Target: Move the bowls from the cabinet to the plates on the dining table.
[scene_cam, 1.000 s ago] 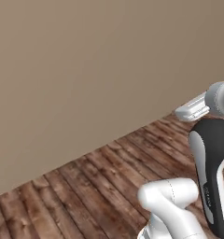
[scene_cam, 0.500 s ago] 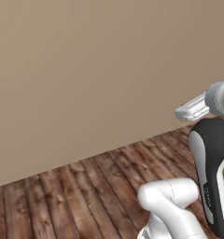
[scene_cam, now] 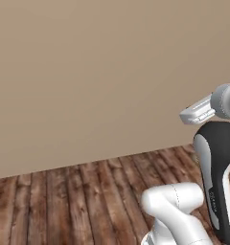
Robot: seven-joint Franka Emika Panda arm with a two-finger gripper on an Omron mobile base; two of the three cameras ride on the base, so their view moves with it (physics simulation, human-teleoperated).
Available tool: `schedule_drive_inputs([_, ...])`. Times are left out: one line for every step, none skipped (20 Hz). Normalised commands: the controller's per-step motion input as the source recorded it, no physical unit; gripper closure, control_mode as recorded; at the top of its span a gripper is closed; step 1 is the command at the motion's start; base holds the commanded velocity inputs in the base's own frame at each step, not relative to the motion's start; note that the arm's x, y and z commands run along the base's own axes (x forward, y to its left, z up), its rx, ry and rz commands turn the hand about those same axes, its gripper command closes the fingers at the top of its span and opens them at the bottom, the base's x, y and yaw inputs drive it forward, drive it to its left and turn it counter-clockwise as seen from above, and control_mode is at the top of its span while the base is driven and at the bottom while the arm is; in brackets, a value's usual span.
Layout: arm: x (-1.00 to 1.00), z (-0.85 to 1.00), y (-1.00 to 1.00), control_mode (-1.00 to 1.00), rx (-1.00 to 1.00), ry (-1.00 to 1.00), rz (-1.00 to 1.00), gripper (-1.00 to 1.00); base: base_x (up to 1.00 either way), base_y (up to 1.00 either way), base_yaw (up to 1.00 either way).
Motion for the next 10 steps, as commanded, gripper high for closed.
schedule_drive_inputs([0.00, 0.00, 0.00, 1.00, 0.00, 0.00, 0.00, -1.00, -0.01, 0.52, 0.37])
schedule_drive_inputs([0.00, 0.00, 0.00, 1.00, 0.00, 0.00, 0.00, -1.00, 0.00, 0.53, 0.36])
schedule_drive_inputs([0.00, 0.00, 0.00, 1.00, 0.00, 0.00, 0.00, -1.00, 0.00, 0.53, 0.36])
schedule_drive_inputs([0.00, 0.00, 0.00, 1.00, 0.00, 0.00, 0.00, -1.00, 0.00, 0.53, 0.36])
schedule_drive_inputs([0.00, 0.00, 0.00, 1.00, 0.00, 0.00, 0.00, -1.00, 0.00, 0.53, 0.36])
schedule_drive_inputs([0.00, 0.00, 0.00, 1.00, 0.00, 0.00, 0.00, -1.00, 0.00, 0.53, 0.36])
schedule_drive_inputs([0.00, 0.00, 0.00, 1.00, 0.00, 0.00, 0.00, -1.00, 0.00, 0.53, 0.36])
schedule_drive_inputs([0.00, 0.00, 0.00, 1.00, 0.00, 0.00, 0.00, -1.00, 0.00, 0.54, 0.36])
schedule_drive_inputs([0.00, 0.00, 0.00, 1.00, 0.00, 0.00, 0.00, -1.00, 0.00, 0.54, 0.36])
schedule_drive_inputs([0.00, 0.00, 0.00, 1.00, 0.00, 0.00, 0.00, -1.00, 0.00, 0.55, 0.35])
